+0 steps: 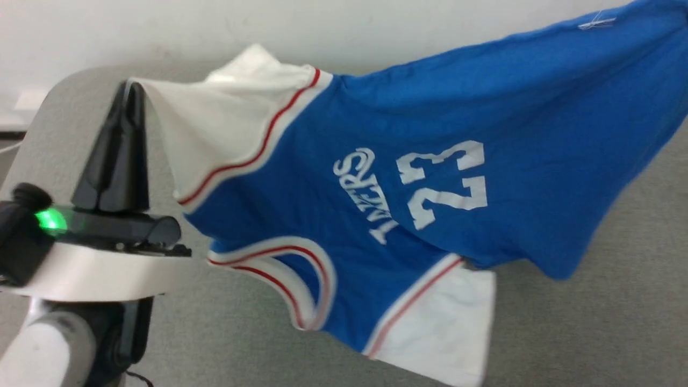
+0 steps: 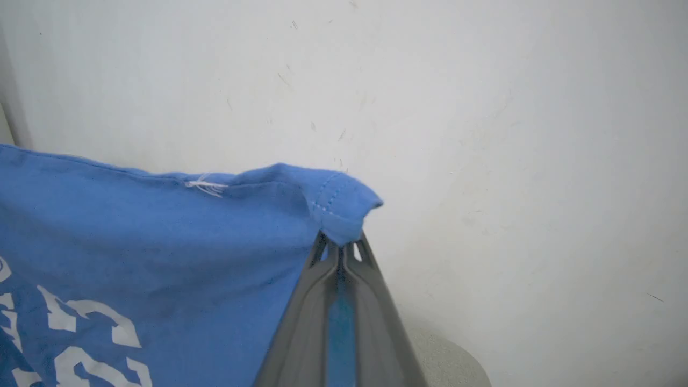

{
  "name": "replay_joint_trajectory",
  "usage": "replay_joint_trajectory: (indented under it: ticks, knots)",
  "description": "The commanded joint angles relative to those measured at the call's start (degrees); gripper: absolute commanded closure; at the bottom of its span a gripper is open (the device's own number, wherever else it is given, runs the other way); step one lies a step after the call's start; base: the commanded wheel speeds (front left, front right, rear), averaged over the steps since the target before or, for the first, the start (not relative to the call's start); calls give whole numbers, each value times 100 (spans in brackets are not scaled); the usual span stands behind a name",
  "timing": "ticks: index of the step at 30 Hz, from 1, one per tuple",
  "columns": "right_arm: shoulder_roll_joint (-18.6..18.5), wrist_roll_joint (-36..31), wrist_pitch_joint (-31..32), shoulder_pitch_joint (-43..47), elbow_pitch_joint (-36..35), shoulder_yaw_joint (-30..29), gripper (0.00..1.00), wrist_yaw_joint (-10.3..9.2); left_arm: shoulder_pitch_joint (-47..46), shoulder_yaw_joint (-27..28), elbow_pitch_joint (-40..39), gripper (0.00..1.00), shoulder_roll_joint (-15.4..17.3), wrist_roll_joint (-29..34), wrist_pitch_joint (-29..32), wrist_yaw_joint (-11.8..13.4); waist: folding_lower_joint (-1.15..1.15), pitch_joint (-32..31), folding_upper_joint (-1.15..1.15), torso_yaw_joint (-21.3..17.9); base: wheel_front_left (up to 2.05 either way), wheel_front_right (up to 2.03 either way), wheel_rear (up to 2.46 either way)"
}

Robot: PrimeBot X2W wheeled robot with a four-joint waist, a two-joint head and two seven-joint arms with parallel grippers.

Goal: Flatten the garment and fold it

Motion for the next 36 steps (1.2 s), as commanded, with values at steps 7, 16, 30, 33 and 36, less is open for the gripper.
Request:
replay_joint_trajectory:
  ticks: [7,16,30,33,36]
  knots:
    - [157,28,107,36,-574,-431,100,-11,-776,353,-470,100,273,183,-49,-35,1,-428,-1,-549,0,0,0]
    - [225,44,20,-706,-477,-434,100,-11,-2459,565,-188,100,547,106,119,-461,1,-180,-1,-792,0,0,0]
    - [275,-232,-604,-2989,961,125,100,-11,-5720,248,1843,100,493,78,253,-1311,1,1620,-1,-984,0,0,0]
    - [371,-359,-865,-3657,1515,346,100,-11,-6457,166,2591,100,360,72,177,-1499,1,2040,-1,-994,0,0,0]
    - [505,-638,-1205,-4341,2151,535,100,-11,-7220,49,3268,100,256,172,65,-1685,1,2382,-1,-985,0,0,0]
